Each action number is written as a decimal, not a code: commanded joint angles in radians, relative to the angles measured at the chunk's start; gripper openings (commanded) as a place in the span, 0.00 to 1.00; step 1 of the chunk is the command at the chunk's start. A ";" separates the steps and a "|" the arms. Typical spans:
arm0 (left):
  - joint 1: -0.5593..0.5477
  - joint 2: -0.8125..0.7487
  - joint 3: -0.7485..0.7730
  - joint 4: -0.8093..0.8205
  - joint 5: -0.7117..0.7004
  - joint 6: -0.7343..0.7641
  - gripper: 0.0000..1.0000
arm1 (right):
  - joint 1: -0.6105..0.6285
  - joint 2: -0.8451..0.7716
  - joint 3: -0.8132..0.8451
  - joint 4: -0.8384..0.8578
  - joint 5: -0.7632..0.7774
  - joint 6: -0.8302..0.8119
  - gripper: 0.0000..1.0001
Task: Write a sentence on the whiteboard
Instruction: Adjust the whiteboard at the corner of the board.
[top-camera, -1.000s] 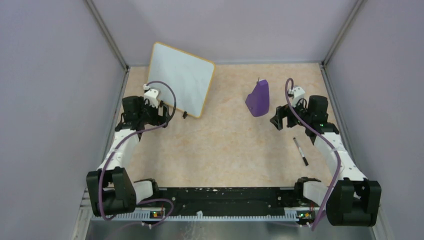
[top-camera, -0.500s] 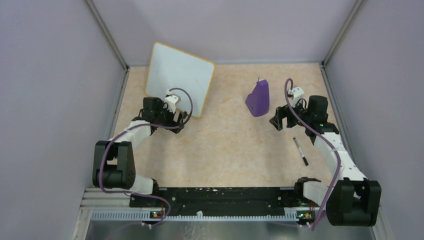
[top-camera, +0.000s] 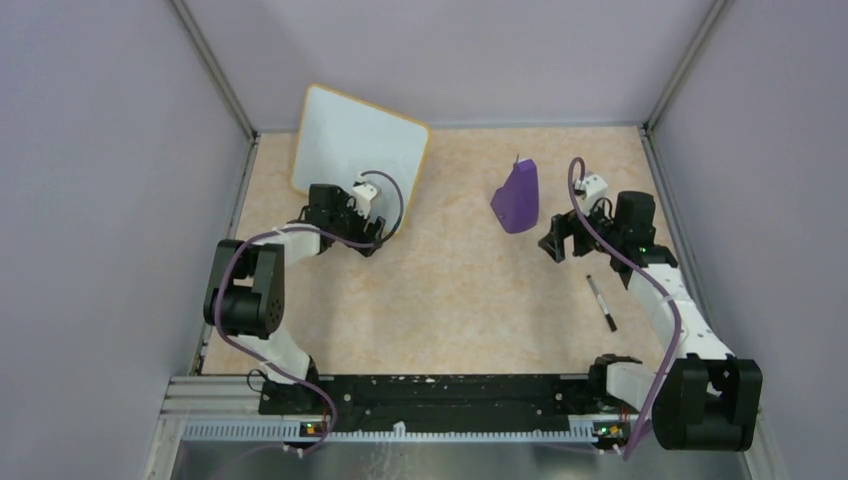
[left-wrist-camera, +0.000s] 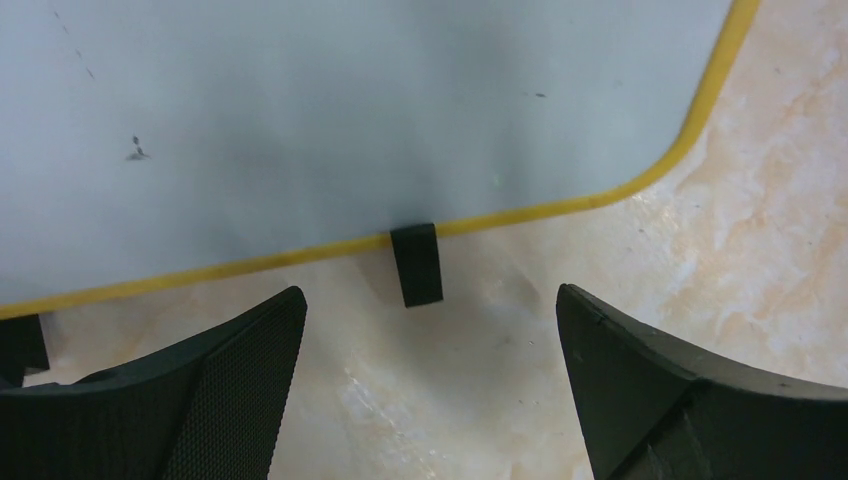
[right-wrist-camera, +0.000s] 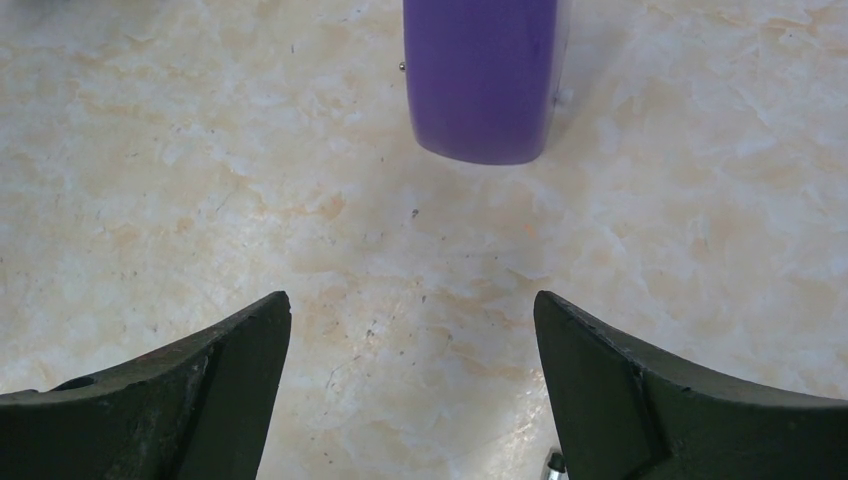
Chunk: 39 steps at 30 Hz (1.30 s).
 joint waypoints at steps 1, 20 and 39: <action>-0.018 0.036 0.064 0.058 -0.019 0.033 0.99 | 0.009 -0.003 0.021 0.009 -0.023 -0.020 0.88; -0.347 0.145 0.221 0.042 -0.037 -0.047 0.99 | 0.009 0.006 0.028 0.013 -0.028 0.003 0.89; -0.206 -0.155 0.273 -0.149 -0.025 -0.345 0.99 | 0.212 0.020 0.048 0.207 0.172 0.270 0.78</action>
